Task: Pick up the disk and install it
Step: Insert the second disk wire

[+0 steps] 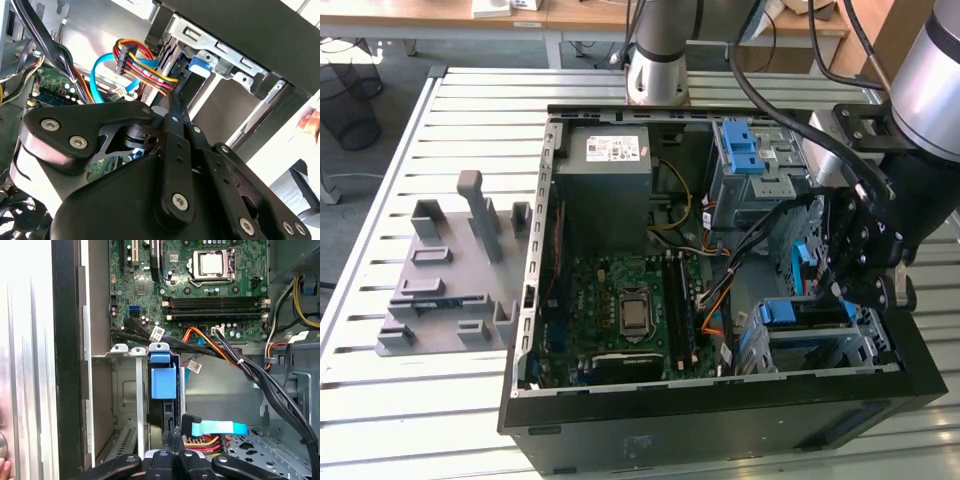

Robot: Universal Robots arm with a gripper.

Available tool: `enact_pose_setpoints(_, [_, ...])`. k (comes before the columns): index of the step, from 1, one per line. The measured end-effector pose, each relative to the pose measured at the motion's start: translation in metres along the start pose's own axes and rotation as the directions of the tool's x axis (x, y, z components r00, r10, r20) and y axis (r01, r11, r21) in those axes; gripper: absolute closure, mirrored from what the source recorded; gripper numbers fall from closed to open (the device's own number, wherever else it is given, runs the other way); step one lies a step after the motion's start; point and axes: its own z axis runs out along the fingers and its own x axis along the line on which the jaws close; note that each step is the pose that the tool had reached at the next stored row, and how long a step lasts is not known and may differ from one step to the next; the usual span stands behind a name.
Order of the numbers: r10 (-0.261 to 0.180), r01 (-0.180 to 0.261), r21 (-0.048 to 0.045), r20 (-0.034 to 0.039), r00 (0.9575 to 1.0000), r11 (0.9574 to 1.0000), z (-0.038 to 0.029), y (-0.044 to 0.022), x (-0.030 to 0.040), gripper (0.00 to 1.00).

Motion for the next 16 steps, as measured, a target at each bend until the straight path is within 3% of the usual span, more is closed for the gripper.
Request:
enact_pose_setpoints(7, [0.000,0.000,0.0004,-0.0001,1.0000,1.0000,-0.0006,0.0033,0.0021,0.89])
enact_pose_setpoints(14, [0.000,0.000,0.0012,0.0001,1.0000,1.0000,-0.0129,0.0051,0.0025,0.89])
enact_pose_setpoints(16, [0.000,0.000,0.0035,0.0006,1.0000,1.0000,-0.0131,0.0080,0.0026,0.89])
